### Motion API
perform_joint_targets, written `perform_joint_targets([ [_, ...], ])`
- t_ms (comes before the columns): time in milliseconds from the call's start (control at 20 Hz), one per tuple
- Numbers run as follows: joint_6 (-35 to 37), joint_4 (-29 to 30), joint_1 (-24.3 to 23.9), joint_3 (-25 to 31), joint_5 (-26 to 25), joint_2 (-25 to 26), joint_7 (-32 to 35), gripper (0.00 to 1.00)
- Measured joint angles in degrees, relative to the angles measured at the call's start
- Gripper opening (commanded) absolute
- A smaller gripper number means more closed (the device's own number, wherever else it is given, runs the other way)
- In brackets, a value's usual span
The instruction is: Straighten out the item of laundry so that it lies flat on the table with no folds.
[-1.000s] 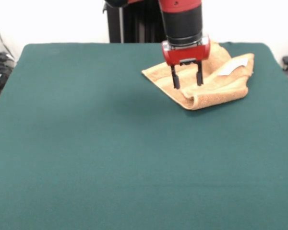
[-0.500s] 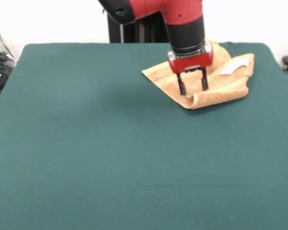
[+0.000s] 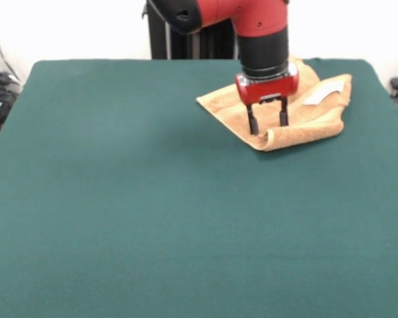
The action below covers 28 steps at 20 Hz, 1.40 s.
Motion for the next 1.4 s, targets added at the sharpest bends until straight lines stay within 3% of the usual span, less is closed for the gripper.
perform_joint_targets([
  [500, 7.0, -5.4, 10.0, -5.7, 0.0, -0.9, 0.0, 1.0],
  [550, 7.8, -6.1, 11.5, -6.5, 0.1, -1.0, 0.0, 0.0],
  [1400, 7.8, -6.8, 13.2, -7.4, 0.1, -1.0, 0.0, 0.0],
])
